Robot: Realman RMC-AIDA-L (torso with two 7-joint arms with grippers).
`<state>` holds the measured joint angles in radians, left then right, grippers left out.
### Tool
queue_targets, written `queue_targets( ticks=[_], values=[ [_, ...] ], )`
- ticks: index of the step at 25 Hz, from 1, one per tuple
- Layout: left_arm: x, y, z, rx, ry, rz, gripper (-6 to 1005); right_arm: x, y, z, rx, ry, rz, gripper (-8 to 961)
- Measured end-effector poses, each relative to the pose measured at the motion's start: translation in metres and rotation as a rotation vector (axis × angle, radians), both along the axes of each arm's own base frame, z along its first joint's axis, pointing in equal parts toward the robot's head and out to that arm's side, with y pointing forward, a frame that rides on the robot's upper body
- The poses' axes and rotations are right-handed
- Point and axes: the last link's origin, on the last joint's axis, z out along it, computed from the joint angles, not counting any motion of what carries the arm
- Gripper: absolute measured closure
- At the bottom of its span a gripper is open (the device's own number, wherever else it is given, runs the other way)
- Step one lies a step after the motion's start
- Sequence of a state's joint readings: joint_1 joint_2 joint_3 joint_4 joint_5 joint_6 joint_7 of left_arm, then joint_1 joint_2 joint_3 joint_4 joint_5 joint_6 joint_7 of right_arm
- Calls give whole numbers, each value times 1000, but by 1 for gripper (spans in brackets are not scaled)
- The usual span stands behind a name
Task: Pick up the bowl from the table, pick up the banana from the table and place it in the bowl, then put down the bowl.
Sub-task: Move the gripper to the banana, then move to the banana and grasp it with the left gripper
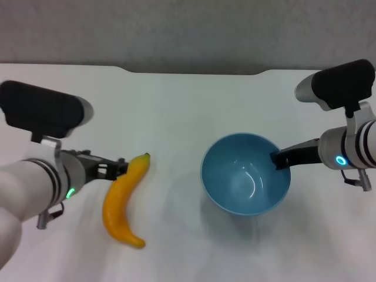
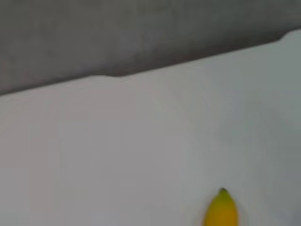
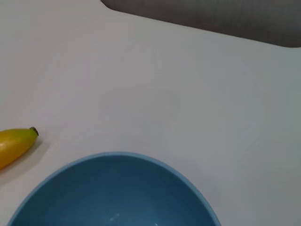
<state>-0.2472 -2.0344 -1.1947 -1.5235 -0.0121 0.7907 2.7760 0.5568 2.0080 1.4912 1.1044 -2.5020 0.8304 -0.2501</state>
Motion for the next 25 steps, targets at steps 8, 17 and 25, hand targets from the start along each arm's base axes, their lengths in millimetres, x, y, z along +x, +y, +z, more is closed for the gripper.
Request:
queue_targets(
  ticks=[8, 17, 25],
  values=[
    [-10, 7, -26, -69, -53, 16, 244, -1, -2, -1, 4, 4, 11, 911],
    [-16, 15, -32, -58, -66, -2, 244, -1, -4, -3, -3, 0, 15, 907],
    [-28, 21, -40, -68, -48, 18, 244, -8, -4, -7, -17, 0, 36, 903]
  ],
)
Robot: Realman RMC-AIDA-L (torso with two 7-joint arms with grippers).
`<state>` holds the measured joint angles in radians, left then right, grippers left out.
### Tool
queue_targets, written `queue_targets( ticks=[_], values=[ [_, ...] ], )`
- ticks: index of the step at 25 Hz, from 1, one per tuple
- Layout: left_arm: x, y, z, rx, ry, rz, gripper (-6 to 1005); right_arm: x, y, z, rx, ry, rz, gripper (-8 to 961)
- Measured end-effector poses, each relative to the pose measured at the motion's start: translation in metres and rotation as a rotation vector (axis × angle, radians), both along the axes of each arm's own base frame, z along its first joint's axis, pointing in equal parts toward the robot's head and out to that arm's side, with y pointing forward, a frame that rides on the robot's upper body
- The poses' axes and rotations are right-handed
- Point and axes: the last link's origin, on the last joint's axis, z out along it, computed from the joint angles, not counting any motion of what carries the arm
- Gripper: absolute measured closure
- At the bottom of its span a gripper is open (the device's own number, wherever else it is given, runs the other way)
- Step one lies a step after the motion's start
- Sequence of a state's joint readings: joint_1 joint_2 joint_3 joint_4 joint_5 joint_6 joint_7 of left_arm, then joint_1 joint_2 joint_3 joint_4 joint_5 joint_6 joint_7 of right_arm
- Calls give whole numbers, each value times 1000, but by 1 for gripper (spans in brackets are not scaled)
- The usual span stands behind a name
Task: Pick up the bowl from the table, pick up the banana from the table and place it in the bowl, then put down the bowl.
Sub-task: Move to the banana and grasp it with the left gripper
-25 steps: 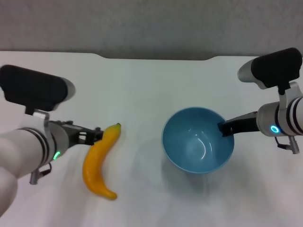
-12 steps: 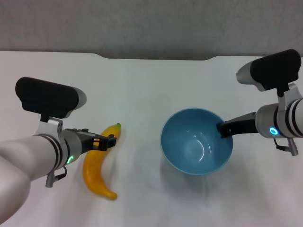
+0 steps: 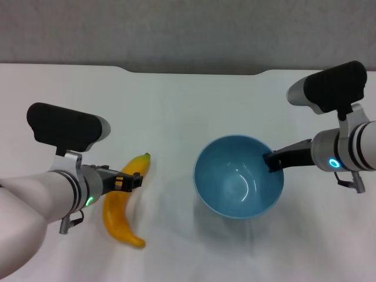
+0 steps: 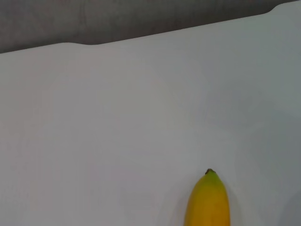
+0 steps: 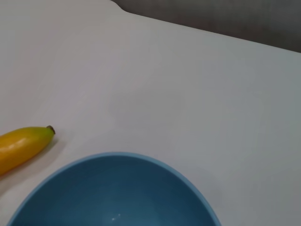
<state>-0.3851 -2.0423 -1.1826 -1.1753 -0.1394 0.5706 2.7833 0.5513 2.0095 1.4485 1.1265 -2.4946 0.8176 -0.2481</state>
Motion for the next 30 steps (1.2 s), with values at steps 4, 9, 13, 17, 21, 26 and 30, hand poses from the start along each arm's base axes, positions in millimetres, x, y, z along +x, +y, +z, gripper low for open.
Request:
queue_targets(
  ticks=[4, 9, 13, 17, 21, 26, 30],
  values=[
    [-3, 2, -3, -2, -8, 4, 244, -3, 0, 0, 0, 2, 11, 901],
    [-9, 4, -5, -9, 6, 16, 243, -4, -1, 0, -3, 3, 13, 899],
    [-16, 4, -6, -16, 20, 33, 249, -6, -1, 0, -4, 3, 17, 897],
    [-19, 5, -8, -23, 22, 48, 257, -6, -1, 0, -6, 2, 17, 895],
    [-22, 6, -11, -31, 10, 65, 265, -6, -1, 0, -8, 2, 18, 893],
    [-24, 5, -11, -34, 12, 73, 275, -7, -1, 0, -10, 1, 21, 891],
    [-24, 5, -11, -36, 15, 76, 283, -7, -2, 0, -8, 2, 25, 889]
  ],
)
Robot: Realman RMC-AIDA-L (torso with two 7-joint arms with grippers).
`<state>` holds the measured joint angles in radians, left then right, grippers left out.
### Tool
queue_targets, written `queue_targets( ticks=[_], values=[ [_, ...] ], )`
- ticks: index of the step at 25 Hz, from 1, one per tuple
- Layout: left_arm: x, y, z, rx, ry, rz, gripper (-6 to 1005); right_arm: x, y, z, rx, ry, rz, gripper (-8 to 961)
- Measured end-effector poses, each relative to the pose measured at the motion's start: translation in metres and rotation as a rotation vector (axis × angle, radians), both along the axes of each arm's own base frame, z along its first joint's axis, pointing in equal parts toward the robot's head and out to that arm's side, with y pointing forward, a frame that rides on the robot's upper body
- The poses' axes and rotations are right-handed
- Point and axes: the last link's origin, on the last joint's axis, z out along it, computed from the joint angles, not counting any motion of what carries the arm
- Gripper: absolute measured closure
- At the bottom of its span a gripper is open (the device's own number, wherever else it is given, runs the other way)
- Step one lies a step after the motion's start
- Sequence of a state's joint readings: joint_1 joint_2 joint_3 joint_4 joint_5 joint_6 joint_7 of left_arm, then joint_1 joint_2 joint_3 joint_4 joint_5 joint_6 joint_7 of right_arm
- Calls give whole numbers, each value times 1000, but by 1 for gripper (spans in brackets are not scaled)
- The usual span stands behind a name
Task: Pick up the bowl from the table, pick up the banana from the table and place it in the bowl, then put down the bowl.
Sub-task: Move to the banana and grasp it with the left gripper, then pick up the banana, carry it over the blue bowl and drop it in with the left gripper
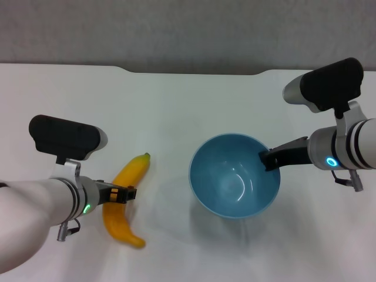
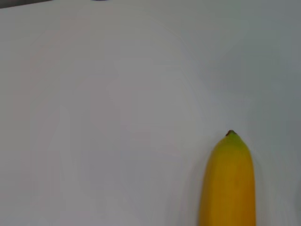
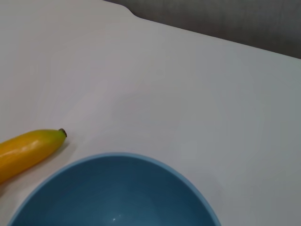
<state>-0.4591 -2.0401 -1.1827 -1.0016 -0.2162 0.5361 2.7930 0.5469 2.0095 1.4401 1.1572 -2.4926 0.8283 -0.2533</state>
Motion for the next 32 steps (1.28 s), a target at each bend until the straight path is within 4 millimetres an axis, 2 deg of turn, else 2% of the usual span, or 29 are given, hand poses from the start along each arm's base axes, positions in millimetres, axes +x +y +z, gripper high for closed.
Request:
queue_targets(
  ticks=[8, 14, 18, 21, 22, 23, 24, 25, 26, 28, 29, 32],
  values=[
    [-3, 2, -2, -13, 1, 29, 299, -2, 0, 0, 2, 1, 7, 885],
    [-3, 3, -2, -13, -4, 34, 466, -1, -2, -2, -3, -2, 9, 882],
    [2, 4, 2, -5, -9, 20, 491, 3, -3, -2, 1, -1, 1, 880],
    [13, 8, 13, 11, -11, -3, 487, 10, -5, -2, 16, 9, -9, 879],
    [18, 9, 20, 26, -9, -17, 486, 11, -6, -2, 19, 15, -11, 878],
    [25, 8, 36, 64, -4, -34, 484, 13, -8, -5, 17, 31, -24, 878],
    [25, 8, 36, 64, -4, -34, 483, 13, -8, -5, 17, 31, -24, 877],
    [30, 8, 45, 87, -4, -44, 482, 14, -8, -6, 15, 39, -29, 877],
    [41, 5, 58, 123, -16, -72, 480, 14, -8, -7, 14, 45, -35, 876],
    [59, 1, 70, 156, -38, -116, 477, 14, -7, -9, 11, 65, -49, 875],
    [59, 1, 70, 156, -38, -116, 476, 14, -7, -9, 11, 65, -49, 875],
    [81, -4, 77, 169, -69, -164, 472, 13, -6, -12, 12, 91, -60, 874]
  ],
)
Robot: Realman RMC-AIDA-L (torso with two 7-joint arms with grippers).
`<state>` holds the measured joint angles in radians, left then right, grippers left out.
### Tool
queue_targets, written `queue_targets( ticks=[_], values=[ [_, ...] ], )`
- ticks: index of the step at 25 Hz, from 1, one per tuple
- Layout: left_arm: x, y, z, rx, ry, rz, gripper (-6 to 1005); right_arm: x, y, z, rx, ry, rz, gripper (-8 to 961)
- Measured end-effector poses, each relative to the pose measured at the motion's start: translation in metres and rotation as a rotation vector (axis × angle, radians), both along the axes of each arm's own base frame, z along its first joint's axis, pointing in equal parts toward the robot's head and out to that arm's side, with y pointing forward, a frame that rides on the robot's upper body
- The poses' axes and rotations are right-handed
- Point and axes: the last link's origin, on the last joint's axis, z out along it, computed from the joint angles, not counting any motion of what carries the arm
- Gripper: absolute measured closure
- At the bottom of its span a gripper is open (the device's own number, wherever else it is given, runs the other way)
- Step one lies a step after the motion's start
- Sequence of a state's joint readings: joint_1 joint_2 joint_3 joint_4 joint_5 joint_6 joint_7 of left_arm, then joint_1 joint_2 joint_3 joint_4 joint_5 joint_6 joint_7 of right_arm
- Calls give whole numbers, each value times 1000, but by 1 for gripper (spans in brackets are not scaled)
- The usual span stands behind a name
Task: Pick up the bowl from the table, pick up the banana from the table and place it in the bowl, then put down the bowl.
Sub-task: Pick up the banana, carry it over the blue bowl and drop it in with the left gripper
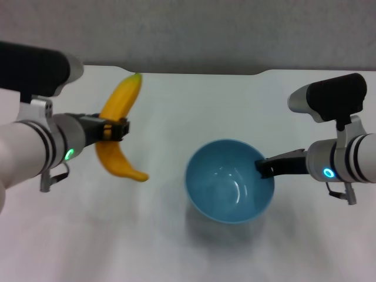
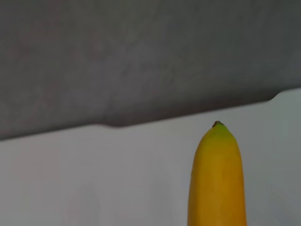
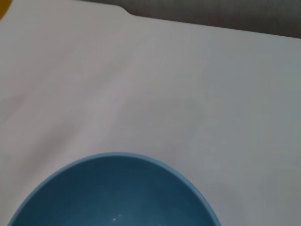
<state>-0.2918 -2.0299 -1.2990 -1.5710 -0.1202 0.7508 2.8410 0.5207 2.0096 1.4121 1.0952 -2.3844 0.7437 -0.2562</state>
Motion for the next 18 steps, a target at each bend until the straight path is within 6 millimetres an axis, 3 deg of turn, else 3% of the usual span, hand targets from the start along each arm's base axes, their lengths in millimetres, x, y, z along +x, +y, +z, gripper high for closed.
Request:
queue_targets(
  ticks=[3, 9, 13, 18],
  values=[
    [23, -7, -4, -24, -68, -46, 468, -11, 0, -10, -7, 64, 6, 872],
    [41, -14, -26, -80, -106, -118, 459, -27, -1, -20, -34, 110, 47, 869],
    [47, -14, -42, -111, -130, -149, 454, -28, -2, -25, -45, 124, 50, 867],
    [46, -12, -42, -101, -186, -153, 447, -30, -2, -27, -53, 127, 51, 865]
  ],
)
